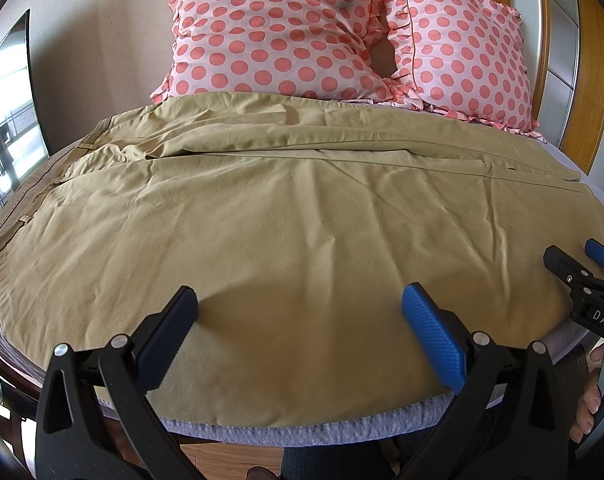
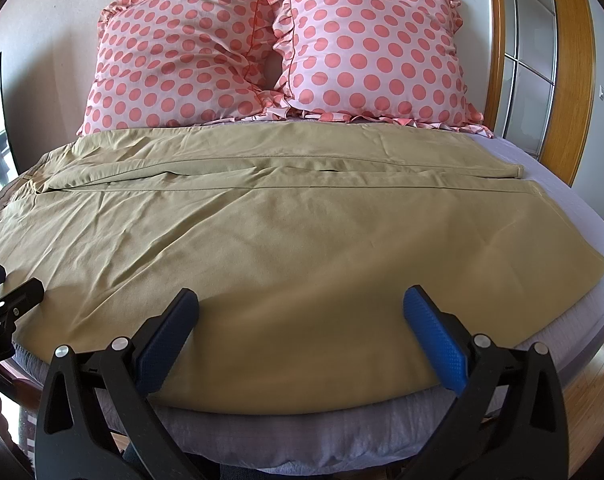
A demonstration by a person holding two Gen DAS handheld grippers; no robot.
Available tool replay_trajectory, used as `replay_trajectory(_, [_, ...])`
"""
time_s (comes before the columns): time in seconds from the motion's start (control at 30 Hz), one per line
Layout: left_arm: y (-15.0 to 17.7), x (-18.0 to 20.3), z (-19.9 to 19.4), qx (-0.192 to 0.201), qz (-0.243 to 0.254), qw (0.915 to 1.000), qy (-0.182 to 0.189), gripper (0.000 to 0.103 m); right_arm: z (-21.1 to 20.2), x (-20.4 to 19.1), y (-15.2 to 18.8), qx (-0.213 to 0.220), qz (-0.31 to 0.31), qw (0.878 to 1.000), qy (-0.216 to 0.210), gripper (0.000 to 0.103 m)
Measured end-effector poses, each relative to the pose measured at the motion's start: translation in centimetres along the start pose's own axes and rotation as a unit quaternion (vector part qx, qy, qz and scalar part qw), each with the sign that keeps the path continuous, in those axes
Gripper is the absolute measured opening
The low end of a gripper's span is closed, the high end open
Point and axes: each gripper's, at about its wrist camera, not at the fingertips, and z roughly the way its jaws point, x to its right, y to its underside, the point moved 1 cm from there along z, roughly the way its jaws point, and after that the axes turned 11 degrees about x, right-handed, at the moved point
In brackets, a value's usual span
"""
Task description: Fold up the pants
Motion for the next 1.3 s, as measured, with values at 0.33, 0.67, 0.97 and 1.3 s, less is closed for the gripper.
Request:
replay_trajectory(0.33, [0.0, 0.0, 0.0, 0.001, 0.000, 1.0000, 0.000, 0.101, -0.1, 0.0, 0.0, 0.001, 0.000, 1.000, 0.000, 0.102])
replay_trajectory(0.67, [-0.1, -0.4, -0.1, 0.008, 0.005, 0.9998, 0.015, 0.101, 0.3, 1.8, -2.3, -0.013, -0.002, 0.999, -0.033, 0.102])
replay_trajectory(0.97, [-1.2, -1.8, -0.3, 0.023, -0.021, 0.9988, 0.039, 0.101, 10.2, 14.6, -16.4, -0.035, 0.133, 0.981, 0.136, 0.098])
replay_trajectory(1.3, [-3.1, -2.0, 0.9, 0.050, -0.022, 0.9952, 0.081, 0.101, 30.2, 21.9, -18.1, -0.168, 0.304, 0.908, 0.233, 0.057])
